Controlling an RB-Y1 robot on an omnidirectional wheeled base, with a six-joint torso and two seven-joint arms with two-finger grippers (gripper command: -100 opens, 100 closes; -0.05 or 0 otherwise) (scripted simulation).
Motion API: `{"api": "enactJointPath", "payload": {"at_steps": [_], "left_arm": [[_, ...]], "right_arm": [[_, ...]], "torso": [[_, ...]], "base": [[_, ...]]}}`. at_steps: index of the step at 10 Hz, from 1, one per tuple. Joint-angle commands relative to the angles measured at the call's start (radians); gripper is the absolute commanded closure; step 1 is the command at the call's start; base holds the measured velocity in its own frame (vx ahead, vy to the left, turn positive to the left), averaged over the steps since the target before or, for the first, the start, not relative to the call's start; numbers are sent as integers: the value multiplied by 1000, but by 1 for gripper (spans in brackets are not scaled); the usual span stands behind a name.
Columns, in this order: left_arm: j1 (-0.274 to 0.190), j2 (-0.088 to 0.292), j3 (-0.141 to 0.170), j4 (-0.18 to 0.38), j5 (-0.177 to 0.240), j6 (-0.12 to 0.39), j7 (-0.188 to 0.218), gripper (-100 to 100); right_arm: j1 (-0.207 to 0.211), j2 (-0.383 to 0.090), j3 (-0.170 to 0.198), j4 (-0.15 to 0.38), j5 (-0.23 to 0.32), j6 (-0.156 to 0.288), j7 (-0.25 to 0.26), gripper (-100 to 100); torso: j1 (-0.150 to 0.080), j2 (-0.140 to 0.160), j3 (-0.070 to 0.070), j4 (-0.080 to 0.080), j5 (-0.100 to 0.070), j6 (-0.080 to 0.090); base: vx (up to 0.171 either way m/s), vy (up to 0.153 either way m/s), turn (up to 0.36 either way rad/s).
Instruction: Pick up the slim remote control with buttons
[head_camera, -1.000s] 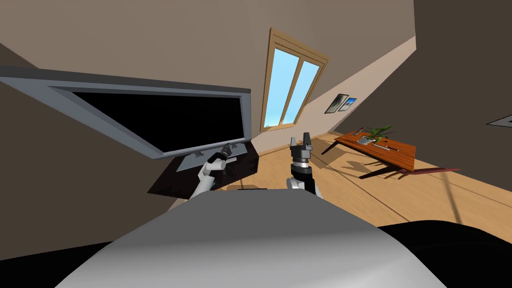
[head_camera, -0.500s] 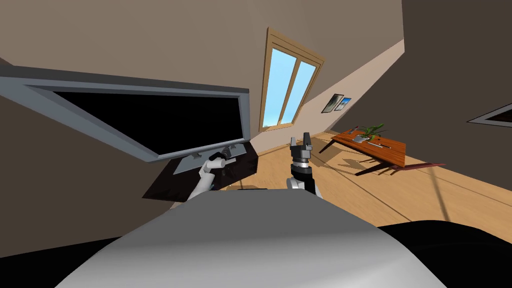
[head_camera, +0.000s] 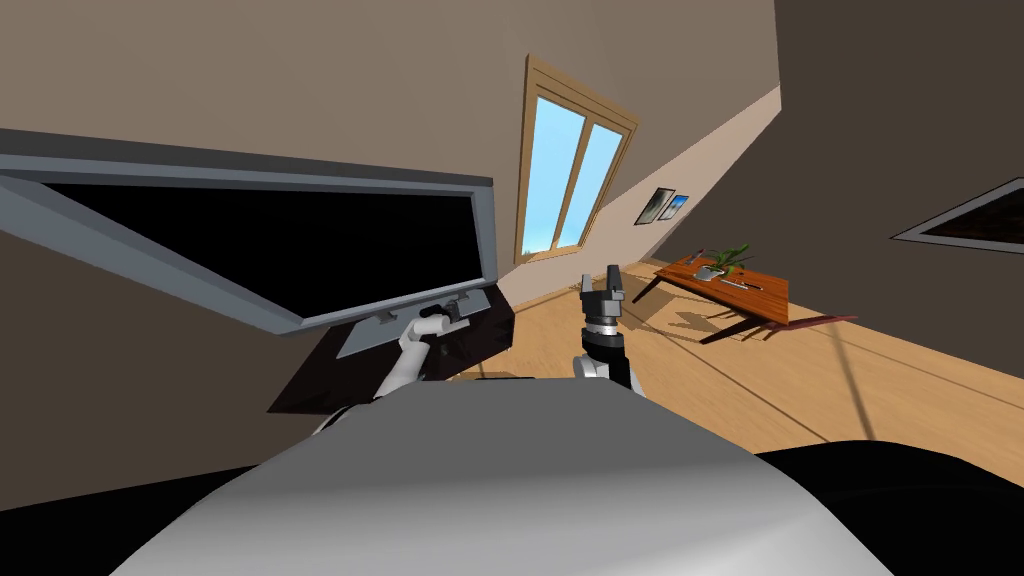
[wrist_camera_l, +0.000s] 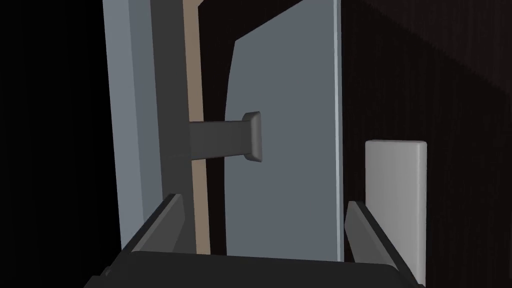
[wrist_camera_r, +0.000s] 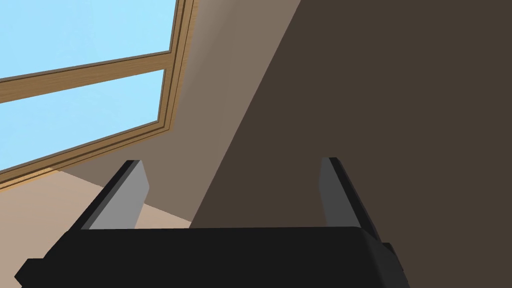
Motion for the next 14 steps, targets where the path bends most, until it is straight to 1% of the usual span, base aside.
{"api": "enactJointPath", "payload": {"at_steps": [1, 2, 3, 4, 5, 6, 7, 8, 9, 10, 11, 12, 13, 14], "left_arm": [[-14, 5, 7, 44, 0, 45, 2, -100], [-38, 11, 23, 81, -4, 70, 7, -100], [-38, 11, 23, 101, -4, 97, 7, -100], [-38, 11, 23, 101, -4, 99, 7, -100], [-61, 17, 39, 156, -10, 138, 11, -100], [-61, 17, 39, 158, -10, 152, 11, -100], [-83, 23, 55, 208, -15, 182, 14, -100], [-83, 23, 55, 214, -15, 204, 14, -100], [-104, 29, 71, 258, -21, 235, 18, -100], [-104, 29, 71, 268, -21, 254, 18, -100], [-125, 35, 87, 293, -27, 292, 21, -100], [-125, 35, 87, 320, -27, 302, 21, -100], [-144, 42, 103, 362, -33, 333, 23, -100], [-144, 42, 103, 370, -33, 348, 23, -100]], "right_arm": [[0, 0, 0, 0, 0, 0, 0, 0], [0, 0, 0, 0, 0, 0, 0, 0], [0, 0, 0, 0, 0, 0, 0, 0], [0, 0, 0, 0, 0, 0, 0, 0], [0, 0, 0, 0, 0, 0, 0, 0], [0, 0, 0, 0, 0, 0, 0, 0], [0, 0, 0, 0, 0, 0, 0, 0], [0, 0, 0, 0, 0, 0, 0, 0], [0, 0, 0, 0, 0, 0, 0, 0], [0, 0, 0, 0, 0, 0, 0, 0], [0, 0, 0, 0, 0, 0, 0, 0], [0, 0, 0, 0, 0, 0, 0, 0], [0, 0, 0, 0, 0, 0, 0, 0], [0, 0, 0, 0, 0, 0, 0, 0]], "torso": [[0, 0, 0, 0, 0, 0], [0, 0, 0, 0, 0, 0], [0, 0, 0, 0, 0, 0], [0, 0, 0, 0, 0, 0], [-1, 1, 1, 0, 0, 0], [-1, 1, 0, 0, 0, 0], [-1, 0, 0, 0, 0, 0], [0, 0, 0, 0, 0, 0], [0, 0, 0, 0, 0, 0], [0, -1, 0, 0, 0, 0], [0, 0, 0, 0, 0, -1], [0, -1, 0, 0, 0, 0], [0, 0, 0, 0, 0, -1], [0, -1, -1, 0, 0, 0]], "base": [[27, 24, -57], [38, 22, -94], [31, 18, -52], [11, 8, -1], [23, 13, -98], [28, 18, -61], [39, 28, -109], [35, 28, -43], [40, 26, -90], [35, 27, -51], [39, 28, -100], [38, 26, -47], [46, 31, -87], [42, 28, -46]]}}
